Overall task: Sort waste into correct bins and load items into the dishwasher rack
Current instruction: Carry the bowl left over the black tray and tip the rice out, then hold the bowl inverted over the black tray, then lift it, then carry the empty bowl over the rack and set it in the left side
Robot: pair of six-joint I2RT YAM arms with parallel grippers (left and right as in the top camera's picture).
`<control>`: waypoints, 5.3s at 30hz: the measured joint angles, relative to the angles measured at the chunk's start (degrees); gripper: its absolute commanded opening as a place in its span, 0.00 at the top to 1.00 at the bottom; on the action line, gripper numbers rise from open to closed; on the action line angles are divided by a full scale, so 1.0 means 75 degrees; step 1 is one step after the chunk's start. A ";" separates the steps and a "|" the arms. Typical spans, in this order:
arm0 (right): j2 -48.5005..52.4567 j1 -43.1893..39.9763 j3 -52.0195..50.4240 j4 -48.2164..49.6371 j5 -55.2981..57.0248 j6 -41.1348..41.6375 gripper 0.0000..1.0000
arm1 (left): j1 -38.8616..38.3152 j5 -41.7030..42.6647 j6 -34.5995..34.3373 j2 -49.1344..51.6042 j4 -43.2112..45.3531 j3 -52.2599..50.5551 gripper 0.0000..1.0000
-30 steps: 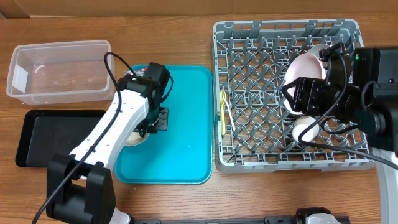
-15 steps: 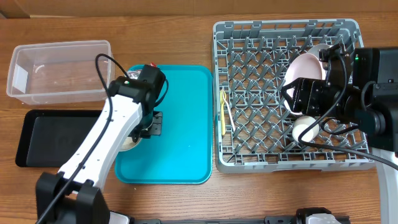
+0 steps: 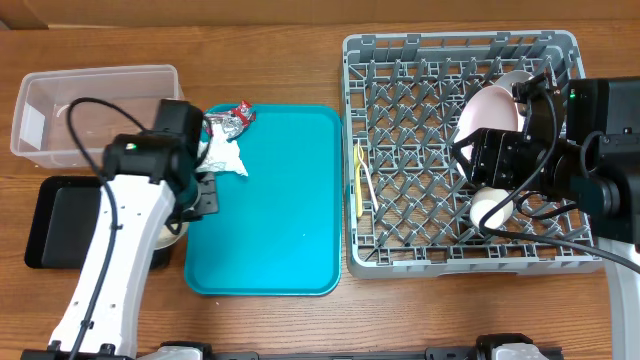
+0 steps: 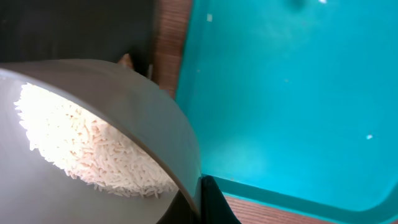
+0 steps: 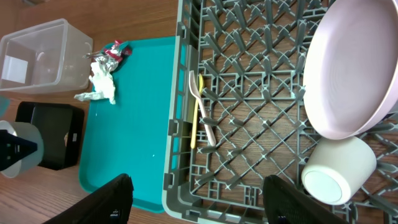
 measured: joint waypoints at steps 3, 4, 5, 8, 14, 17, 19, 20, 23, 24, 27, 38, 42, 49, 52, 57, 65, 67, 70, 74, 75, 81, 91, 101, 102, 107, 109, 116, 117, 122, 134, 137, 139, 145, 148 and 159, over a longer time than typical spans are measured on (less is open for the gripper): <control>0.0000 -0.0003 0.0000 -0.0003 0.0000 0.0003 0.30 | 0.0402 0.0102 0.0000 0.0000 0.0044 0.0000 0.96; 0.0000 0.0000 0.0000 -0.0003 0.0000 0.0000 0.30 | 0.0539 0.0160 0.0003 0.0000 0.0070 0.0000 0.96; 0.0000 0.0000 0.0000 -0.0009 0.0003 -0.0003 0.30 | 0.0717 0.0248 0.0003 0.0000 0.0111 0.0000 0.96; 0.0000 0.0000 0.0000 -0.0006 0.0000 0.0000 0.29 | 0.1329 0.0659 0.0154 0.0000 0.0283 0.0000 0.96; 0.0000 0.0000 0.0000 -0.0009 0.0003 0.0000 0.29 | 0.3212 0.2212 0.0965 0.0000 0.1003 0.0000 0.96; 0.0000 -0.0003 0.0000 -0.0015 0.0003 0.0000 0.30 | 0.4036 0.3110 0.1332 0.0000 0.1556 0.0000 0.96; 0.0000 0.0000 0.0000 -0.0026 0.0000 0.0003 0.30 | 0.4406 0.3558 0.1533 0.0000 0.1920 -0.0006 0.96; 0.0000 -0.0003 0.0000 -0.0047 0.0003 0.0000 0.30 | 0.4532 0.3748 0.1635 0.0000 0.2081 -0.0023 0.96; 0.0000 0.0000 0.0000 -0.0096 0.0003 0.0000 0.29 | 0.4715 0.4240 0.1947 0.0000 0.2614 -0.0210 0.96; 0.0000 0.0000 0.0000 -0.0102 0.0003 0.0000 0.30 | 0.4739 0.4322 0.2005 0.0000 0.2751 -0.0297 0.96; 0.0000 0.0000 0.0000 -0.0152 0.0003 0.0003 0.29 | 0.4852 0.4709 0.2119 0.0000 0.3331 -0.0726 0.96; 0.0000 0.0000 0.0000 -0.0265 0.0017 0.0003 0.29 | 0.6525 0.7067 0.2550 0.0000 0.4911 -0.2565 0.96; 0.0000 -0.0003 0.0000 -0.0265 0.0020 -0.0003 0.29 | 0.6980 0.7787 0.2981 0.0000 0.5228 -0.2865 0.96; 0.0000 0.0000 0.0000 -0.0271 0.0023 0.0003 0.30 | 0.7577 0.9445 0.3724 0.0000 0.5814 -0.3628 0.96; 0.0000 0.0000 0.0000 -0.0268 0.0023 0.0000 0.30 | 0.7994 1.0037 0.4170 0.0000 0.5823 -0.4083 0.96; 0.0000 0.0000 0.0000 -0.0268 0.0020 0.0003 0.29 | 0.8719 1.0541 0.4532 0.0000 0.5916 -0.4392 0.96; 0.0000 0.0000 0.0000 -0.0268 0.0020 0.0003 0.30 | 0.8851 1.1106 0.4809 0.0000 0.6097 -0.4392 0.96; 0.0000 -0.0003 0.0000 -0.0268 0.0020 0.0000 0.30 | 0.8848 1.1153 0.4867 0.0000 0.6018 -0.4392 0.96; 0.0000 -0.0003 0.0000 -0.0268 0.0023 0.0003 0.30 | 0.8848 1.1304 0.4989 0.0000 0.5945 -0.4392 0.96; 0.0000 -0.0003 0.0000 -0.0268 0.0017 0.0003 0.30 | 0.8848 1.1366 0.5147 0.0000 0.5989 -0.4392 0.96; 0.0000 0.0000 0.0000 -0.0271 0.0020 0.0000 0.30 | 0.8848 1.1479 0.5155 0.0000 0.5989 -0.4392 0.96; 0.0000 -0.0003 0.0000 -0.0271 0.0020 0.0003 0.30 | 0.8848 1.1756 0.5117 0.0000 0.6105 -0.4392 0.96; 0.0000 0.0000 0.0000 -0.0277 0.0023 0.0003 0.30 | 0.8848 1.1229 0.4345 0.0000 0.5992 -0.4392 0.96; 0.0000 -0.0003 0.0000 -0.0329 0.0023 0.0003 0.30 | 0.8854 1.1459 0.4444 0.0000 0.6242 -0.4392 0.96; 0.0003 -0.0003 0.0000 -0.0329 0.0023 -0.0003 0.30 | 0.8854 1.1430 0.4433 0.0000 0.6225 -0.4392 0.96; 0.0000 -0.0003 0.0000 -0.0326 0.0020 0.0000 0.30 | 0.8854 1.1471 0.4485 0.0000 0.5878 -0.4392 0.96; 0.0000 -0.0003 0.0000 -0.0329 0.0020 0.0003 0.30 | 0.8854 1.1756 0.4543 0.0000 0.5884 -0.4392 0.96; 0.0003 -0.0003 0.0000 -0.0350 0.0020 0.0000 0.30 | 0.8854 1.1899 0.4511 0.0000 0.5808 -0.4389 0.96; 0.0000 0.0000 0.0000 -0.0356 0.0026 0.0000 0.30 | 0.8851 1.1954 0.4441 0.0000 0.5633 -0.4389 0.96; 0.0000 -0.0003 0.0000 -0.0356 0.0020 0.0003 0.30 | 0.8492 1.2173 0.4590 -0.0079 0.5050 -0.4389 0.96; 0.0000 -0.0003 0.0000 -0.0219 -0.0318 0.0006 0.30 | 0.4899 1.1243 0.4829 -0.2681 0.4832 -0.3506 0.96; 0.0000 -0.0003 0.0000 -0.0119 -0.0411 0.0000 0.30 | 0.3526 1.0727 0.4683 -0.3104 0.5042 -0.2684 0.96; 0.0000 -0.0003 0.0000 -0.0026 -0.0446 0.0032 0.23 | 0.2716 1.0488 0.4485 -0.3174 0.5409 -0.2302 0.96; 0.0000 -0.0187 0.0003 0.0321 -0.0452 0.0545 0.00 | 0.0152 0.9780 0.3427 -0.2818 0.7702 -0.1900 0.96; -0.0006 -0.0641 0.0006 0.0495 -0.0402 0.0868 0.00 | -0.0682 0.9646 0.2865 -0.2203 0.8673 -0.1868 0.96; -0.0140 -0.1769 0.0012 0.0478 -0.0280 0.1387 0.00 | -0.2267 0.9200 -0.0784 0.1728 1.5341 -0.1920 0.96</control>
